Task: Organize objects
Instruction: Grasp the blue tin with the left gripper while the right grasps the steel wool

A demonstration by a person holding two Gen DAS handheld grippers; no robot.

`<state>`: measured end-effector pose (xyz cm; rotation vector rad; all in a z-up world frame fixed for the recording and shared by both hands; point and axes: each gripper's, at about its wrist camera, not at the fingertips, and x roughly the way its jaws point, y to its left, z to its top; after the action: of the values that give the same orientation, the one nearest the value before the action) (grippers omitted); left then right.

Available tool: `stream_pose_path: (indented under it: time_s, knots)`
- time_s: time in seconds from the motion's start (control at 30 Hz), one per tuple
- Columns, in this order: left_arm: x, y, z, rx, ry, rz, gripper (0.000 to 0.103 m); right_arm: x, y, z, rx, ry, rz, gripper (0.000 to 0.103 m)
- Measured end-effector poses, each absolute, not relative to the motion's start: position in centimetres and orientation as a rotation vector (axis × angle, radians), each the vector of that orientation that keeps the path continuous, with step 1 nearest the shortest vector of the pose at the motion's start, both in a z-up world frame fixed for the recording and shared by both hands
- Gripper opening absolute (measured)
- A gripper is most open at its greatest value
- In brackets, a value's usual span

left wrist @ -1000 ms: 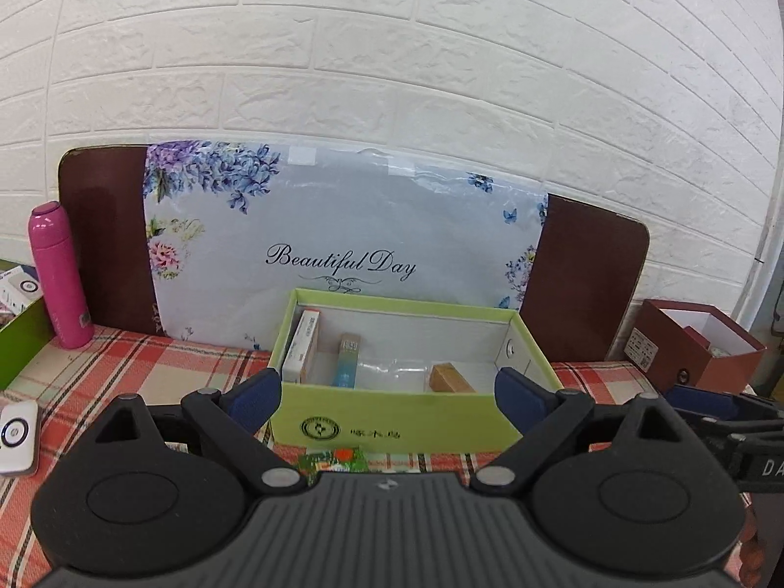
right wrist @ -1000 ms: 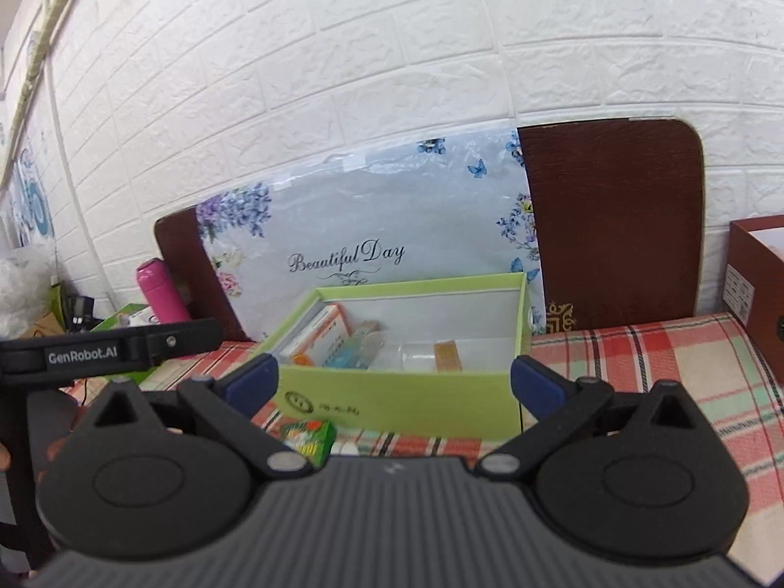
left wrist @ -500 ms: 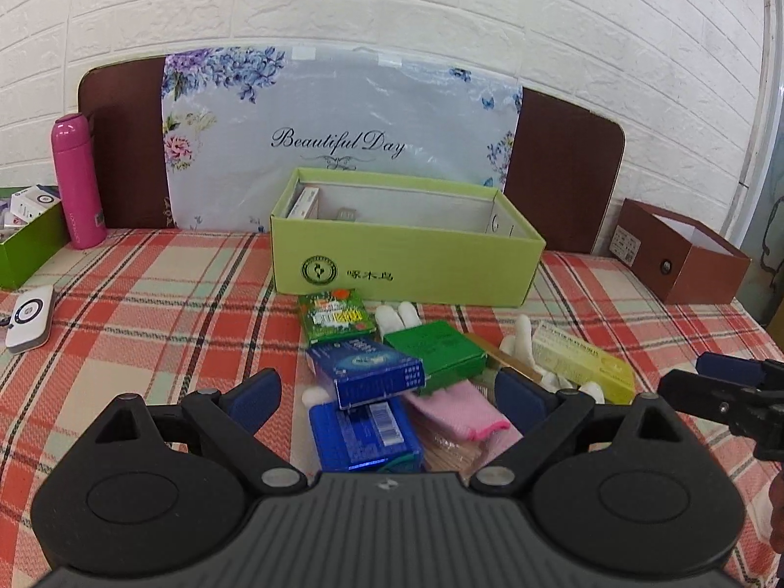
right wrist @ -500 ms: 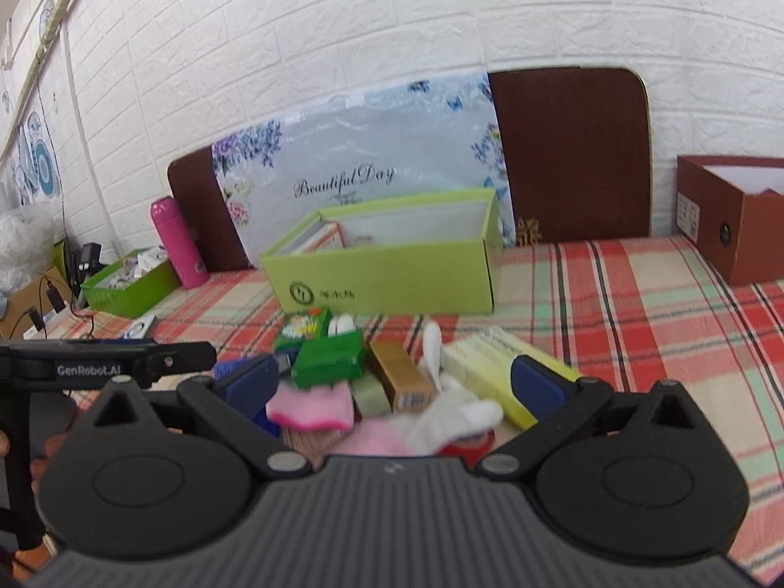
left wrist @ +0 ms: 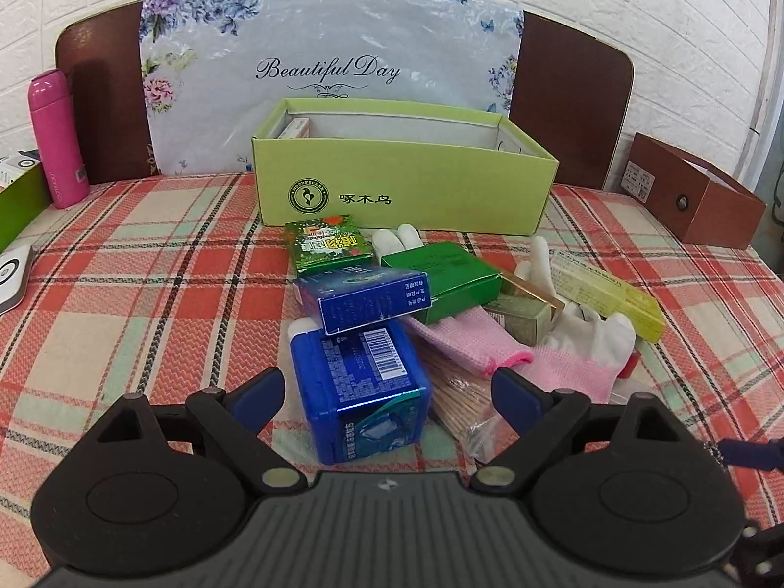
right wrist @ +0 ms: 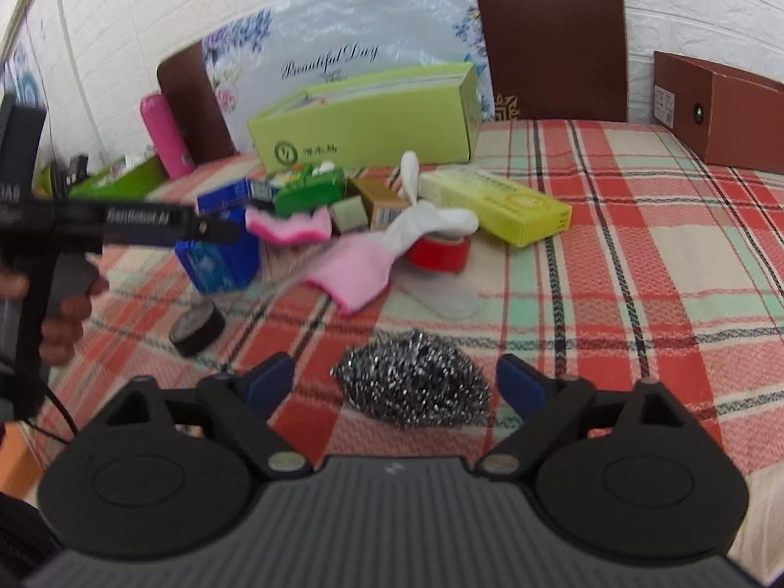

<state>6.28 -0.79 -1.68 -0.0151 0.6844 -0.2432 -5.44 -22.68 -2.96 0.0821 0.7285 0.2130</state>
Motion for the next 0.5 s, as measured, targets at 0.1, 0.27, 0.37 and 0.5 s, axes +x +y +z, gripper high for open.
stream_pose_path:
  time_s: [0.1, 0.27, 0.37, 0.5]
  knots:
    - [6.9, -0.6, -1.9, -0.017, 0.690, -0.239, 0.089, -5.0, -21.6, -3.0, 0.021, 0.703, 0.206, 0.056]
    - [8.0, 0.4, -2.3, -0.063, 0.717, -0.225, 0.070, -3.2, -20.3, -2.1, -0.020, 0.627, 0.230, 0.033]
    - [7.9, 1.1, -2.4, -0.094, 0.720, -0.244, 0.069, -1.9, -19.5, -2.0, -0.011, 0.618, 0.255, 0.033]
    - [6.9, 1.6, -2.0, -0.046, 0.726, -0.257, 0.068, -1.6, -18.9, -2.2, -0.027, 0.624, 0.252, 0.064]
